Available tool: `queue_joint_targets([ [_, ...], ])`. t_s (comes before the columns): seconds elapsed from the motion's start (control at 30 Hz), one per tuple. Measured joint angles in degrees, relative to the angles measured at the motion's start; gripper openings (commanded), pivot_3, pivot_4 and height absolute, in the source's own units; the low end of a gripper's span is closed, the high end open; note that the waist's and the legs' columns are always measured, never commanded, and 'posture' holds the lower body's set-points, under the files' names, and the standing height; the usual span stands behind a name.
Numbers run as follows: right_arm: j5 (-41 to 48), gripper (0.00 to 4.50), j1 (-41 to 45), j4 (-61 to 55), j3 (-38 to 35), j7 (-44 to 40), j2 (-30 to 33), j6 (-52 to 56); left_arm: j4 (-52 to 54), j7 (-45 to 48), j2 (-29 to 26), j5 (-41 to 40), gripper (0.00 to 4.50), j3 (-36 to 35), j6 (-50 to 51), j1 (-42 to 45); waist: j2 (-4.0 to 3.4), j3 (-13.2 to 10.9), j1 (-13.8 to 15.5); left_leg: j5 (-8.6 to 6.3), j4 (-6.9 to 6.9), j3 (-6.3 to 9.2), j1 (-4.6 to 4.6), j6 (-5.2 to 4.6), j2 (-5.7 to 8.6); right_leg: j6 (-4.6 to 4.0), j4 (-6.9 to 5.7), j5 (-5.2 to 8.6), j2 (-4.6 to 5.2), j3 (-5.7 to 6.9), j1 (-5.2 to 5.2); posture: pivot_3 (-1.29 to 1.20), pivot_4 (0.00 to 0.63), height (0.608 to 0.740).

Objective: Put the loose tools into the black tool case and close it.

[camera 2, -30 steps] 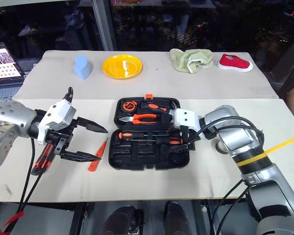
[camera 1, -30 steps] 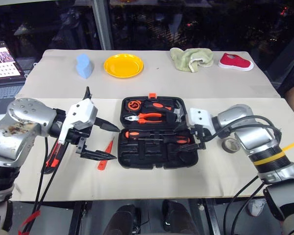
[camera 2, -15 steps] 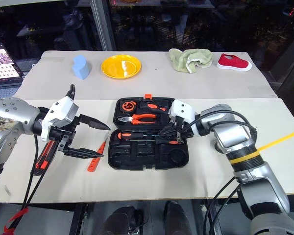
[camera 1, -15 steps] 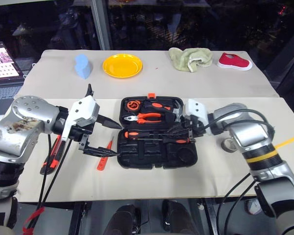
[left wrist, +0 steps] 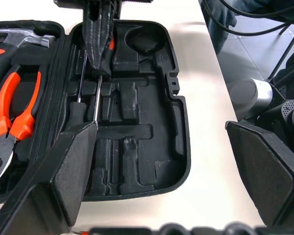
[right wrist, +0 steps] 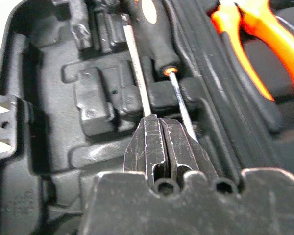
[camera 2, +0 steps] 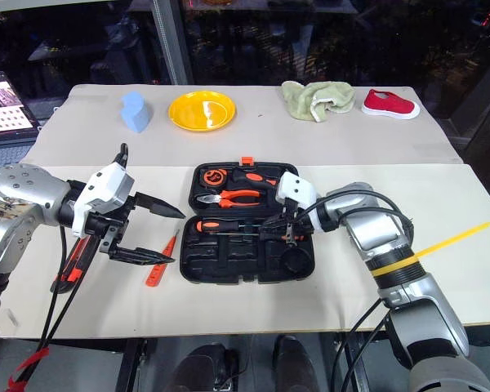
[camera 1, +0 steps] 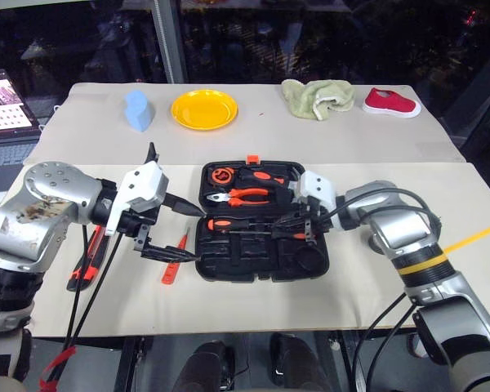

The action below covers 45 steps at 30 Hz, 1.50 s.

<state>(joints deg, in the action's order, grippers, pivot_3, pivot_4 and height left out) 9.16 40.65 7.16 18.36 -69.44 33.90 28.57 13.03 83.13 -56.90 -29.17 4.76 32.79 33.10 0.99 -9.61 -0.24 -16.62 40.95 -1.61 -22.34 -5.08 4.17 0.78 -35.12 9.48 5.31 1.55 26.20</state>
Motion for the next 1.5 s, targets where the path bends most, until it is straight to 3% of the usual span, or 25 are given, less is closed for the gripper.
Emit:
queue_joint_targets([
  [0.63, -2.2, 0.03, -1.6, -0.1, 0.3, 2.8, -1.7, -2.5, -1.9, 0.2, 1.5, 2.1, 4.50, 2.3, -1.9, 1.1, 0.13, 0.2, -0.4, 0.02, -0.04, 0.01, 0.40, 0.04, 0.00, -0.03, -0.05, -0.01, 0.01, -0.08, -0.34, 0.00, 0.150, 0.740],
  [0.73, 4.7, 0.03, -5.1, -8.2, -6.3, 5.5, -2.3, 5.4, -2.7, 0.0, 2.9, 2.6, 4.50, 3.1, -2.8, 1.6, 0.09, 0.1, -0.1, 0.03, 0.00, 0.03, -0.12, 0.04, 0.00, -0.03, -0.09, -0.03, 0.05, -0.25, 0.15, 0.00, 0.150, 0.740],
  [0.97, 25.0, 0.03, -9.4, -32.3, -27.1, 12.9, 1.4, 24.9, -2.3, -3.9, 4.0, 2.9, 4.50, 2.2, -1.5, -0.8, 0.09, 0.1, 0.4, 0.00, -0.22, 0.17, -0.12, 0.01, -0.02, -0.03, 0.09, -0.04, 0.10, -0.22, 0.10, 0.00, 0.150, 0.740],
  [1.13, 37.6, 1.43, -18.1, -42.1, -34.1, 13.1, 6.5, 31.6, 2.9, -9.1, -0.7, -0.3, 4.50, -6.2, 7.1, -12.1, 0.10, 0.1, -0.3, -0.04, -0.22, 0.07, -0.10, -0.05, -0.08, -0.02, 0.14, -0.03, 0.12, -0.35, 0.10, 0.00, 0.150, 0.740],
  [1.4, 45.5, 4.26, -17.9, -42.2, -33.5, 13.1, 8.1, 30.6, 11.5, -13.8, -3.6, -1.2, 4.50, -35.2, 16.4, -41.6, 0.11, 0.1, -0.3, -0.22, -0.22, -0.02, 0.38, 0.03, -0.16, -0.05, 0.11, -0.02, 0.20, -0.51, -0.19, 0.00, 0.150, 0.740],
  [1.43, 45.6, 4.48, -17.8, -41.7, -33.1, 13.2, 8.1, 30.3, 12.0, -13.8, -3.5, -1.1, 4.50, -37.1, 16.8, -43.6, 0.10, 0.1, -0.1, -0.37, -0.22, -0.01, 0.47, 0.30, -0.16, -0.05, 0.12, -0.02, 0.21, -0.49, -0.15, 0.00, 0.150, 0.740],
  [1.5, 45.7, 4.48, -17.6, -40.8, -32.2, 13.1, 8.2, 29.3, 14.0, -14.2, -3.5, -1.2, 4.50, -40.3, 17.9, -46.5, 0.11, 0.1, 0.7, -0.42, -0.20, -0.01, 0.51, 0.32, -0.16, -0.05, 0.14, -0.02, 0.24, -0.45, -0.20, 0.00, 0.150, 0.740],
])
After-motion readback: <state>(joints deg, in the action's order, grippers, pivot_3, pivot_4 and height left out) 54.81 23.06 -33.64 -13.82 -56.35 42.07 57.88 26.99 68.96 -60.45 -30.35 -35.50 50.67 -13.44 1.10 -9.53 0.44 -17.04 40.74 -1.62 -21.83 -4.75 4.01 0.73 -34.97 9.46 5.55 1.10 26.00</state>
